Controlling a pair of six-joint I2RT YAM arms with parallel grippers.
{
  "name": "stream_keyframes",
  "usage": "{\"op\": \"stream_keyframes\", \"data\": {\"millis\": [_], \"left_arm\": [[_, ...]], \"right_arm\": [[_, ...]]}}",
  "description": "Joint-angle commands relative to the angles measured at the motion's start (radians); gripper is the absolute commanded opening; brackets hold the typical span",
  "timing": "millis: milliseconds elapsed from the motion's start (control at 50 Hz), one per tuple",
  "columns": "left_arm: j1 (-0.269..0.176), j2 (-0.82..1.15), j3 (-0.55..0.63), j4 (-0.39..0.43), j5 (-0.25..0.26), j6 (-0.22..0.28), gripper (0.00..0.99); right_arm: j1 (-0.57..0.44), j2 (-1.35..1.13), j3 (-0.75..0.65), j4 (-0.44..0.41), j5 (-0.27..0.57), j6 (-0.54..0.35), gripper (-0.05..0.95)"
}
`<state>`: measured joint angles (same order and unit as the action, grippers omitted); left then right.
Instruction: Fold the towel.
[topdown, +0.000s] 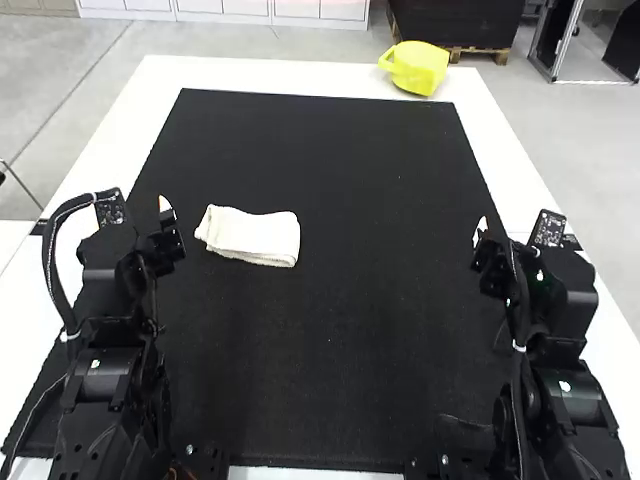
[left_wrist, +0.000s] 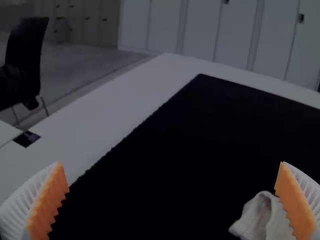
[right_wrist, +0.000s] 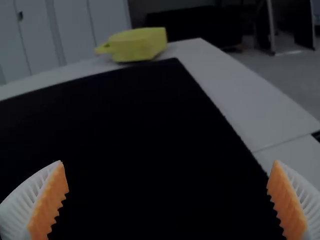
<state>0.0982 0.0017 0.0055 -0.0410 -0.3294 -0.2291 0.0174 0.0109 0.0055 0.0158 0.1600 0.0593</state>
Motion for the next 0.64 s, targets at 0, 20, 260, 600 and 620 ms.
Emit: {"op": "stream_keyframes", "data": {"millis": [0,20,260,600,620], "left_arm": [[0.0,-0.005,-0.004,0.007,0.009,-0.078,0.969],[-0.003,-0.006,-0.004,0.016,0.009,-0.069,0.969],[-0.031,-0.005,-0.004,0.09,0.105,0.27,0.969],[-0.086,-0.006,-0.004,0.067,0.196,0.261,0.969],[-0.089,-0.006,-0.004,0.067,0.196,0.261,0.969]], "right_arm": [[-0.007,-0.006,-0.006,0.001,-0.013,0.016,0.92],[-0.005,-0.008,-0.006,0.001,-0.013,0.016,0.92],[-0.005,-0.006,-0.006,0.001,-0.013,0.016,0.92],[-0.005,-0.006,-0.006,0.001,-0.013,0.016,0.92],[-0.007,-0.008,-0.006,0.001,-0.013,0.016,0.92]]}}
